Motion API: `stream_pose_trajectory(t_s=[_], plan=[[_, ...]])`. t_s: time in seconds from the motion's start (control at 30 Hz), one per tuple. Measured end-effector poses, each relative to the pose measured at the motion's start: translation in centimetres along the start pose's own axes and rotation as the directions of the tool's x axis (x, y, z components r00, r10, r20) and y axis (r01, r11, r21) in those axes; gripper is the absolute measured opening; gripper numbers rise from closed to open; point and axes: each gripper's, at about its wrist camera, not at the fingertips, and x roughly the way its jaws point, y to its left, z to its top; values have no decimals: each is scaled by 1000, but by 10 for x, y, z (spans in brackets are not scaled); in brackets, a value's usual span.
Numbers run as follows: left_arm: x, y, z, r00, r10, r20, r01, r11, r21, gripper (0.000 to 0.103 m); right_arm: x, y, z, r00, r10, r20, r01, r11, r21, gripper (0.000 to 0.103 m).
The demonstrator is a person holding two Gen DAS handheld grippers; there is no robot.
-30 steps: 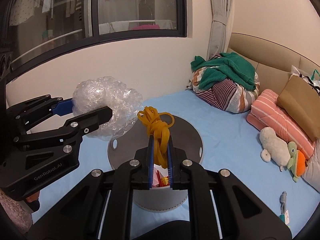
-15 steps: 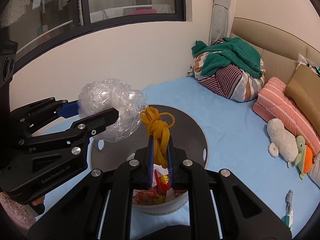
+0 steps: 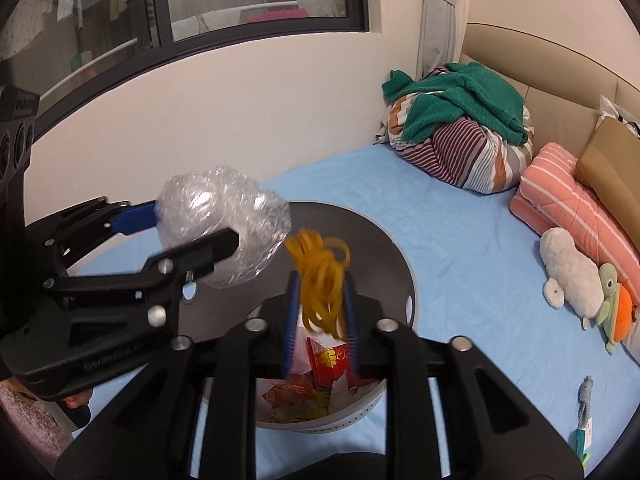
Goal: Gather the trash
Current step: 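Carry both items over the grey bin and open both tools to drop them, then move both tools back over the bed toward the white card and bow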
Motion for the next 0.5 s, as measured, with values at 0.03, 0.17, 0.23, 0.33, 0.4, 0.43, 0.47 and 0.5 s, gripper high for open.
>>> stream_pose_trajectory(t_s=[0.03,0.17,0.23,0.33,0.4,0.43,0.47,0.5], plan=[[-1,1,-1,1000,19,8,-19,1000,-3,83,0,-2,0,1000,-4,1,4,1000,4,23],[-3,8,-3,1000,-1,2,1,1000,-30,83,-5,-13,-1,1000,-8,21,7,999,45,45],[-3,9,-4,1000,4,1,-4,1000,-27,83,-9,-16,-2,1000,-12,29,10,999,54,45],[-4,7,-4,1000,3,1,-3,1000,-24,83,-13,-20,-4,999,-17,35,15,998,60,45],[-5,6,-4,1000,-1,1,1,1000,-22,83,-16,-23,-6,999,-25,39,22,998,64,45],[-5,4,-3,1000,-3,1,3,1000,-20,83,-17,-25,-8,999,-31,40,28,997,67,45],[-5,2,-3,1000,-7,1,7,1000,-17,83,-18,-26,-9,999,-35,40,32,997,72,45],[-5,-1,-3,1000,-10,1,10,1000,-13,83,-20,-29,-12,998,-39,41,36,996,80,45]])
